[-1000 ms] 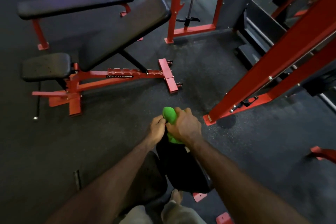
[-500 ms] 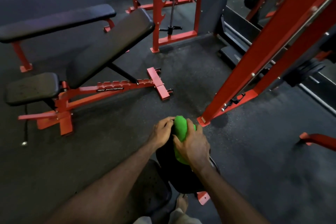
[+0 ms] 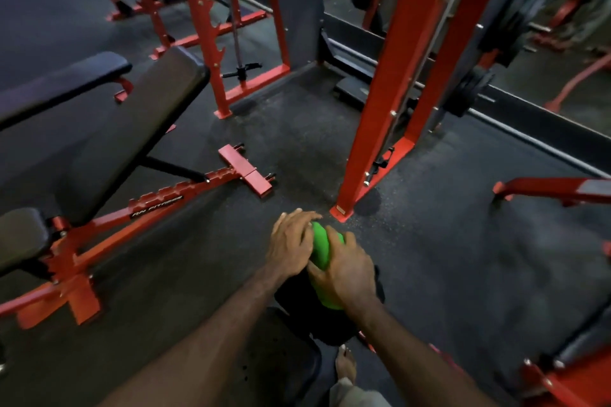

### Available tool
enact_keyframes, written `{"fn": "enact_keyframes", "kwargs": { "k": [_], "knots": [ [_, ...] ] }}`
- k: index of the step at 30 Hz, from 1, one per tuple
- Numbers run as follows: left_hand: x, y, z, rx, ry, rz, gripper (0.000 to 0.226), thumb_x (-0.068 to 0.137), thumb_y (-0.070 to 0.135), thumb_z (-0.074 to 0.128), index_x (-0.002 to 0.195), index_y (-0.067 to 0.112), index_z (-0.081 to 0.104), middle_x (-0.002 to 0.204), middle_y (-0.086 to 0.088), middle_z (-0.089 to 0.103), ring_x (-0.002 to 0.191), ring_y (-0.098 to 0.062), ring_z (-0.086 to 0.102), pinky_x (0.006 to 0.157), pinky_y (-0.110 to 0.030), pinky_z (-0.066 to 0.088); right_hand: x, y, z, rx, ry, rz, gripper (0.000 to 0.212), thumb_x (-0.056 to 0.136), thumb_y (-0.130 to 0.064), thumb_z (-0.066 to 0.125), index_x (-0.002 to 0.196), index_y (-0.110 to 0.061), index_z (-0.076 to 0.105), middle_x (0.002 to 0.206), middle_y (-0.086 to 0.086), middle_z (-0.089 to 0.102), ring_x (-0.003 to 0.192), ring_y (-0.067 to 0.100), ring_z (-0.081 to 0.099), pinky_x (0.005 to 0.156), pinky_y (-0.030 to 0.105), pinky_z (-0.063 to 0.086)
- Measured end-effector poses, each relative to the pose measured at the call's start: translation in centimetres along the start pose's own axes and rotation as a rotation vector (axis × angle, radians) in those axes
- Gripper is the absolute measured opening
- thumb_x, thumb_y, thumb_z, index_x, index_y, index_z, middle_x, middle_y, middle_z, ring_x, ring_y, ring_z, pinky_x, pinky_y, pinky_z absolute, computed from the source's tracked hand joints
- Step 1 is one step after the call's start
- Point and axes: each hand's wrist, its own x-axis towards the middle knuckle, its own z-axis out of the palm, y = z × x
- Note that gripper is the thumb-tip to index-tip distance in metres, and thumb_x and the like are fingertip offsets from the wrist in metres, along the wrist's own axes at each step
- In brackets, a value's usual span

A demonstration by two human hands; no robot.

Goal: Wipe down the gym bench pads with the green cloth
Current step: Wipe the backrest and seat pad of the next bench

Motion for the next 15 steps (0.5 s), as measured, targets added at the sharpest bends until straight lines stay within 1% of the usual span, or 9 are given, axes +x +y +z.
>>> {"fn": "enact_keyframes", "kwargs": {
  "k": [1,3,5,7,9,10,12,14,15],
  "knots": [
    [0.2,-0.3,0.1,-0.003,0.000,-0.002,0.048,0.097,0.038,0.035,0.130,0.027,0.067,0.138,0.008,0.065,0.140,-0.012,0.048,0.127,-0.036,0.015,-0.4,0.5,-0.1,0.026,0.012,0.006,0.086,0.080,-0.080,0.054,0.153,-0.040,0.032,0.133,-0.001,0.052,0.112,0.027,0.063,0.089,0.042,0.053],
    [0.6,-1.5,-0.1,0.044,-0.059,0.043,0.054,0.097,0.051,0.032,0.130,0.027,0.068,0.135,0.007,0.067,0.135,-0.015,0.055,0.123,-0.046,0.028,-2.0,2.4,-0.5,0.073,0.045,0.042,0.086,0.078,-0.083,0.053,0.152,-0.043,0.035,0.130,-0.003,0.054,0.112,0.025,0.063,0.088,0.041,0.054],
    [0.7,-2.7,-0.4,0.088,-0.115,0.102,0.061,0.095,0.057,0.029,0.133,0.026,0.066,0.139,0.004,0.065,0.140,-0.018,0.052,0.121,-0.049,0.033,-4.5,4.8,-0.4,0.142,0.100,0.136,0.087,0.077,-0.087,0.054,0.151,-0.043,0.039,0.128,-0.007,0.054,0.113,0.022,0.063,0.087,0.039,0.055],
    [0.5,-2.5,-0.6,0.173,-0.143,0.168,0.061,0.096,0.057,0.029,0.137,0.028,0.064,0.146,0.004,0.060,0.146,-0.019,0.043,0.123,-0.047,0.029,-6.3,6.3,0.1,0.214,0.146,0.227,0.088,0.075,-0.089,0.055,0.149,-0.044,0.041,0.127,-0.008,0.054,0.113,0.022,0.064,0.085,0.039,0.055],
    [0.1,-1.3,-0.3,0.248,-0.185,0.253,0.058,0.098,0.055,0.030,0.140,0.030,0.062,0.152,0.005,0.053,0.151,-0.019,0.035,0.126,-0.043,0.022,-6.0,5.9,0.5,0.206,0.176,0.265,0.091,0.072,-0.089,0.054,0.148,-0.041,0.044,0.127,-0.005,0.055,0.112,0.024,0.065,0.084,0.040,0.055],
    [-0.3,-0.5,0.1,0.262,-0.207,0.288,0.058,0.098,0.053,0.029,0.140,0.030,0.061,0.154,0.006,0.051,0.151,-0.018,0.033,0.126,-0.042,0.019,-5.4,5.3,0.7,0.167,0.187,0.257,0.093,0.070,-0.088,0.054,0.148,-0.039,0.045,0.127,-0.003,0.056,0.111,0.025,0.065,0.084,0.041,0.056],
    [-0.7,0.5,0.7,0.296,-0.253,0.306,0.066,0.095,0.052,0.022,0.143,0.026,0.059,0.155,0.008,0.050,0.152,-0.016,0.031,0.126,-0.041,0.012,-3.9,3.9,1.0,0.090,0.203,0.190,0.093,0.069,-0.087,0.054,0.148,-0.038,0.047,0.128,-0.002,0.058,0.110,0.026,0.065,0.086,0.042,0.056],
    [-0.8,0.5,1.0,0.342,-0.268,0.297,0.073,0.091,0.050,0.017,0.144,0.022,0.058,0.152,0.009,0.054,0.151,-0.013,0.033,0.126,-0.038,0.007,-3.3,3.6,1.1,0.082,0.198,0.130,0.090,0.072,-0.086,0.056,0.149,-0.040,0.047,0.129,-0.004,0.057,0.110,0.023,0.064,0.088,0.042,0.056],
    [-0.7,0.2,1.0,0.360,-0.255,0.305,0.071,0.092,0.050,0.017,0.143,0.023,0.059,0.149,0.010,0.056,0.149,-0.011,0.035,0.126,-0.036,0.007,-3.4,4.0,1.1,0.109,0.196,0.108,0.088,0.073,-0.085,0.058,0.149,-0.041,0.046,0.130,-0.006,0.057,0.112,0.021,0.063,0.089,0.041,0.056]
  ]
}}
